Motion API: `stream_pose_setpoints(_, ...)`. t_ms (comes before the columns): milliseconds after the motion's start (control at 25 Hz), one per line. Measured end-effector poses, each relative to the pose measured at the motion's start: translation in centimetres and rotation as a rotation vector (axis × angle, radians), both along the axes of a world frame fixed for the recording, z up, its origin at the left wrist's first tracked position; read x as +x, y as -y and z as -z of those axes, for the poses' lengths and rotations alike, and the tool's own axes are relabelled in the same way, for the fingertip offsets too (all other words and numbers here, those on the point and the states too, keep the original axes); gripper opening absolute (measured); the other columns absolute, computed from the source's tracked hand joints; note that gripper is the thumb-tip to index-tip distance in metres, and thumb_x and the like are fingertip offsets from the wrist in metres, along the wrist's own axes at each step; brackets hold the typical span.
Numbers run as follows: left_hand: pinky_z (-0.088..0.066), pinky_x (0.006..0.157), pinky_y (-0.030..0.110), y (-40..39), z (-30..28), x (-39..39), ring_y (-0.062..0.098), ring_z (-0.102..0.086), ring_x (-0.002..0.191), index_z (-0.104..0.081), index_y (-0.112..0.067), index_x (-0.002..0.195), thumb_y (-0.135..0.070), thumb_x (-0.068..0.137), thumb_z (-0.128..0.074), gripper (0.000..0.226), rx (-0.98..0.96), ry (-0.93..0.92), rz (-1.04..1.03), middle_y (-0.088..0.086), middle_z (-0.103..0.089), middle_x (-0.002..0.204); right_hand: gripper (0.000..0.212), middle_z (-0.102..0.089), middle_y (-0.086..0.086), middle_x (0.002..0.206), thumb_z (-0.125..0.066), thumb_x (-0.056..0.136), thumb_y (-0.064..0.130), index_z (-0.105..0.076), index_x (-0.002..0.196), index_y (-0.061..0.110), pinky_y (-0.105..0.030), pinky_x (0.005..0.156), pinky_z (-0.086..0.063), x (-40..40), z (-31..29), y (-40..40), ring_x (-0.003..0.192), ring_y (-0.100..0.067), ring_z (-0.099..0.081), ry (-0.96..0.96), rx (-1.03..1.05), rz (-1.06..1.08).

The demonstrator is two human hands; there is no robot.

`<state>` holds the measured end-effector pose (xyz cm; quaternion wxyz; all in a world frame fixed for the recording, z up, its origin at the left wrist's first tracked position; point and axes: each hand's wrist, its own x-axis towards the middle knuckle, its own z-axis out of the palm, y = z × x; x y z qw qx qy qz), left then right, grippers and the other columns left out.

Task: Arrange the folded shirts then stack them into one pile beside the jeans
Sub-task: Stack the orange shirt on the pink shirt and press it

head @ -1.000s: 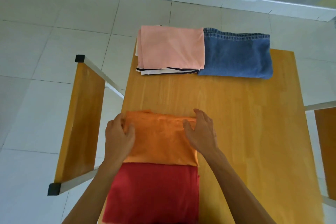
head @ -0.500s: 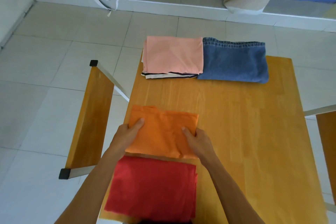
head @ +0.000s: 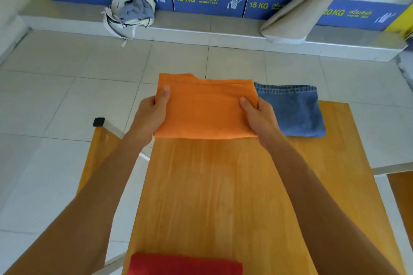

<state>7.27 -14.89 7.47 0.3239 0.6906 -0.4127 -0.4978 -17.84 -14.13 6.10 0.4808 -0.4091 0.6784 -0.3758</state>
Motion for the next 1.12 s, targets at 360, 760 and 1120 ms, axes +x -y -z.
stream_pose_setpoints(360, -0.055, 0.087, 0.047, 7.3, 8.4, 1.2, 0.033, -0.058, 0.111, -0.047, -0.014, 0.136, -0.065, 0.092, -0.038, 0.068, 0.25, 0.187, 0.064, 0.01, -0.057, 0.126, 0.036, -0.057, -0.018, 0.086, -0.055, 0.095, 0.026, -0.065, 0.108, -0.005, -0.036, 0.069, -0.04, -0.8, 7.6, 7.5, 0.079, -0.02, -0.05, -0.239, 0.234, 0.019)
stream_pose_setpoints(760, -0.052, 0.081, 0.038, 9.9, 8.8, 0.8, 0.026, -0.061, 0.101, -0.062, -0.013, 0.116, -0.053, 0.097, -0.042, 0.048, 0.07, 0.301, 0.069, 0.005, -0.063, 0.109, 0.022, -0.062, 0.002, 0.087, -0.055, 0.096, 0.026, -0.066, 0.108, 0.011, -0.024, 0.054, -0.04, -0.6, 7.2, 6.7, 0.074, -0.013, -0.057, -0.316, 0.148, 0.166)
stream_pose_setpoints(1120, -0.032, 0.112, 0.047, 11.4, 9.2, -3.7, 0.025, -0.046, 0.134, -0.062, -0.016, 0.124, -0.027, 0.098, -0.034, 0.04, -0.682, 0.856, 0.506, 0.003, -0.061, 0.133, 0.039, -0.049, -0.004, 0.15, -0.042, 0.101, 0.026, -0.057, 0.136, 0.021, -0.045, 0.113, -0.032, 6.5, 5.6, 10.6, 0.144, -0.025, -0.036, -0.882, -0.346, -0.377)
